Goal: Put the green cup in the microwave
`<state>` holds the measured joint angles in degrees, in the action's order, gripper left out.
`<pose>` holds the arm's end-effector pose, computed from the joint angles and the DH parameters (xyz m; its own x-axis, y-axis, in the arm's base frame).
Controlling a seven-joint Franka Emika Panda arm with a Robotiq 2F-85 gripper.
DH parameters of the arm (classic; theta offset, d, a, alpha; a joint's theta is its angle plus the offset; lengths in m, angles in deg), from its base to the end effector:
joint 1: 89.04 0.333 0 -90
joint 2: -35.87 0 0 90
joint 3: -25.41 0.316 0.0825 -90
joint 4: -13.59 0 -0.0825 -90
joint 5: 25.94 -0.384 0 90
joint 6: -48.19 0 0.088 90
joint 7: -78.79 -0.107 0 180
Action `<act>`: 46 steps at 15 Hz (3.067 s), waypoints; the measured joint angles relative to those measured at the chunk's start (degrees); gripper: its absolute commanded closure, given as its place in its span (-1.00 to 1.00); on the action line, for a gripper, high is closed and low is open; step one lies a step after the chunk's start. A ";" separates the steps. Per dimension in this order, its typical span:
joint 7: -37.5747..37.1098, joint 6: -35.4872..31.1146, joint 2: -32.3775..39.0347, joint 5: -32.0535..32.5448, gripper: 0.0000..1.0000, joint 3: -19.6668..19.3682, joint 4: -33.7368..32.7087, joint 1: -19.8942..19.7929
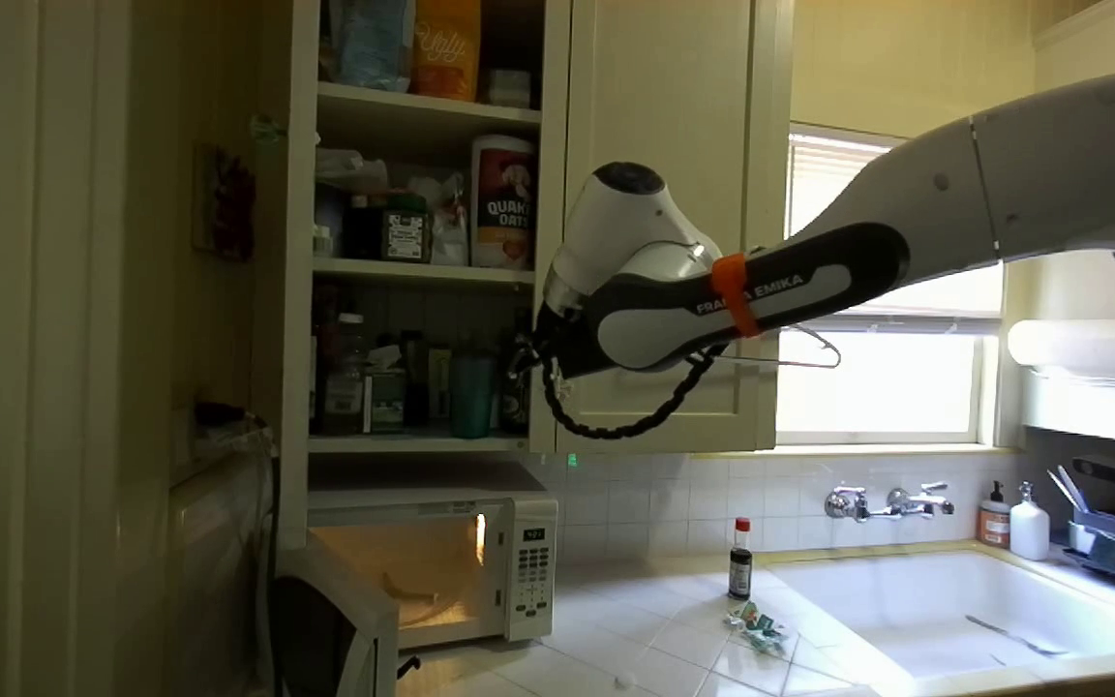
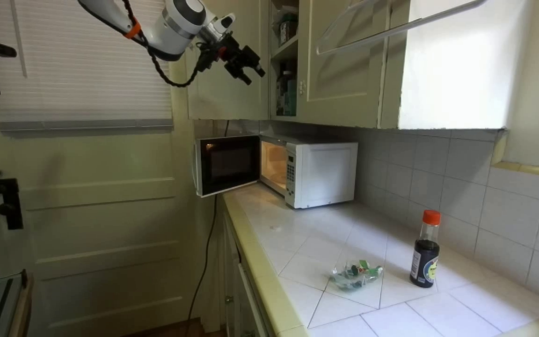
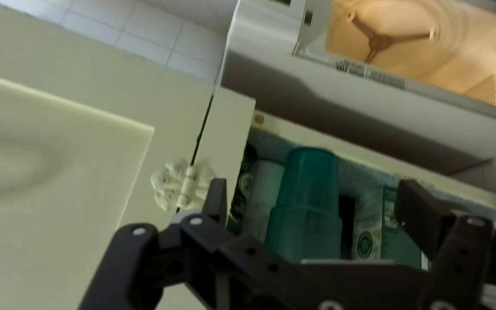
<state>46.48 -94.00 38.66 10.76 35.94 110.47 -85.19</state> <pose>0.6075 0.1552 0.6418 0.6423 0.1271 0.7559 -0.0547 -0.9760 0.2107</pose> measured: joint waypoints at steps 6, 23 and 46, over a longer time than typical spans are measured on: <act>-10.93 -5.47 14.67 16.33 -1.00 -0.65 -16.55 2.27; -35.96 -4.34 20.29 37.95 -1.00 -6.58 -17.40 9.47; -54.51 -9.32 29.65 48.12 -1.00 -9.55 -28.22 8.47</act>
<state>-8.03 -103.32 68.31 58.88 26.39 82.25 -76.72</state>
